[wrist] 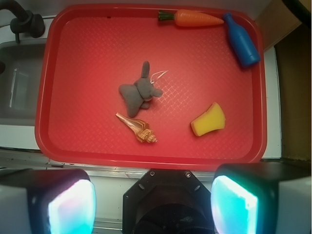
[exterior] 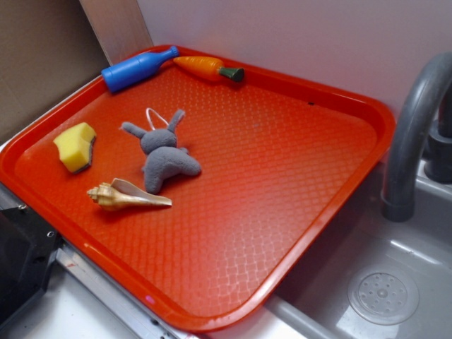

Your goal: Grab the green sponge.

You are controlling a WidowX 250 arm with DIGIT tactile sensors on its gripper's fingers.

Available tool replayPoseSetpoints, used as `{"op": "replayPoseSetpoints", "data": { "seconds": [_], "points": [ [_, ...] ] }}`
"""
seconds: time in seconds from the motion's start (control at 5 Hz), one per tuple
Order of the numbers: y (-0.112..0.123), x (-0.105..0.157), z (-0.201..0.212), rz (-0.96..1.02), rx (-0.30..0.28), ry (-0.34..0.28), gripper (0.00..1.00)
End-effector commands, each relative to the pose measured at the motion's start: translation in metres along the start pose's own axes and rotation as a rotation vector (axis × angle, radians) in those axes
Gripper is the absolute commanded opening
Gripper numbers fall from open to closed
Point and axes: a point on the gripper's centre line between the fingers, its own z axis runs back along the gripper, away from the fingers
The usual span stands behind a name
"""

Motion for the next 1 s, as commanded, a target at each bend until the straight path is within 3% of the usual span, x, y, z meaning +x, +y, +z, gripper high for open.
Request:
{"op": "replayPoseSetpoints", "data": {
  "seconds": [0.0, 0.2, 0.4, 0.6, 0.8],
  "points": [
    [0.0, 0.0, 0.0, 0.0, 0.0, 0.0, 1.0],
    [0.007, 0.004, -0.014, 0.253, -0.002, 0.003, 1.0],
    [0.015, 0.011, -0.031, 0.497, 0.065, 0.021, 1.0],
    [0.027, 0.016, -0.05, 0.739, 0.096, 0.053, 1.0],
    [0.049, 0.024, -0.076, 0.843, 0.146, 0.003, 1.0]
  ]
}}
